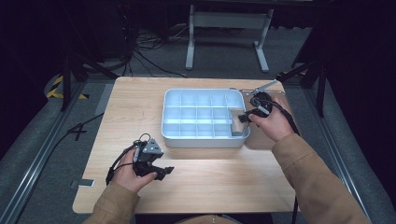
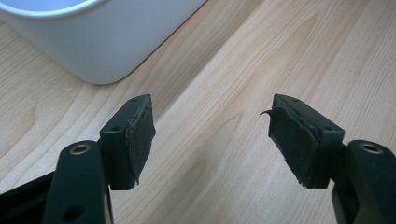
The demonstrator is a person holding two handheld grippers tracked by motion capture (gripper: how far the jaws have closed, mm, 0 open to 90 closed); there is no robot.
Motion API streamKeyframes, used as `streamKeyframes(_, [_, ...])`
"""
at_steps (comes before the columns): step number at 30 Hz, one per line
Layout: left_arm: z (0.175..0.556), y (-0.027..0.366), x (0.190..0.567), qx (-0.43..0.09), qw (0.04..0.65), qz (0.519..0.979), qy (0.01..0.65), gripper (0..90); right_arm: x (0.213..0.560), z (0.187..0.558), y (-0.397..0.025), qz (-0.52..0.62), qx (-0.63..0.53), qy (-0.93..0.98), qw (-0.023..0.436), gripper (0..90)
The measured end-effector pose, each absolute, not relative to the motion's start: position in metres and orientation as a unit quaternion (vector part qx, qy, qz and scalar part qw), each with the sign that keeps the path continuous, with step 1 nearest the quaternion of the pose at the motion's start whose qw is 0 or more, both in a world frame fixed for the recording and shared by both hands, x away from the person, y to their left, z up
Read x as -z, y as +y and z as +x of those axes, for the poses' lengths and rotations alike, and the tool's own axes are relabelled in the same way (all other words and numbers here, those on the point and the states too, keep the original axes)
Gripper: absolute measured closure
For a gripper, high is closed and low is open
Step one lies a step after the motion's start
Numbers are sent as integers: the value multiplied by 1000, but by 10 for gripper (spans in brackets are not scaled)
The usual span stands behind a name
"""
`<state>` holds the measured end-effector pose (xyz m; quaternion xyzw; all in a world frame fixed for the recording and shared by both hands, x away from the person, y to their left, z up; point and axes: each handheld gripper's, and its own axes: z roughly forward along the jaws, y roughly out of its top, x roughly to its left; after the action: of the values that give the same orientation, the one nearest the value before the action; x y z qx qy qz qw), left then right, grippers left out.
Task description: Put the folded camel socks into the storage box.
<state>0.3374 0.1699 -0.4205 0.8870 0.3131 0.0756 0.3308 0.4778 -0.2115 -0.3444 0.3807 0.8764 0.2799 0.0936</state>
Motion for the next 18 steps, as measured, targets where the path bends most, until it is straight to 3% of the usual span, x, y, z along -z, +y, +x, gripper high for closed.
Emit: streamKeyframes(18, [337,170,422,-73,330,887,315,313,371,482,-199,359,-212,902,117,740])
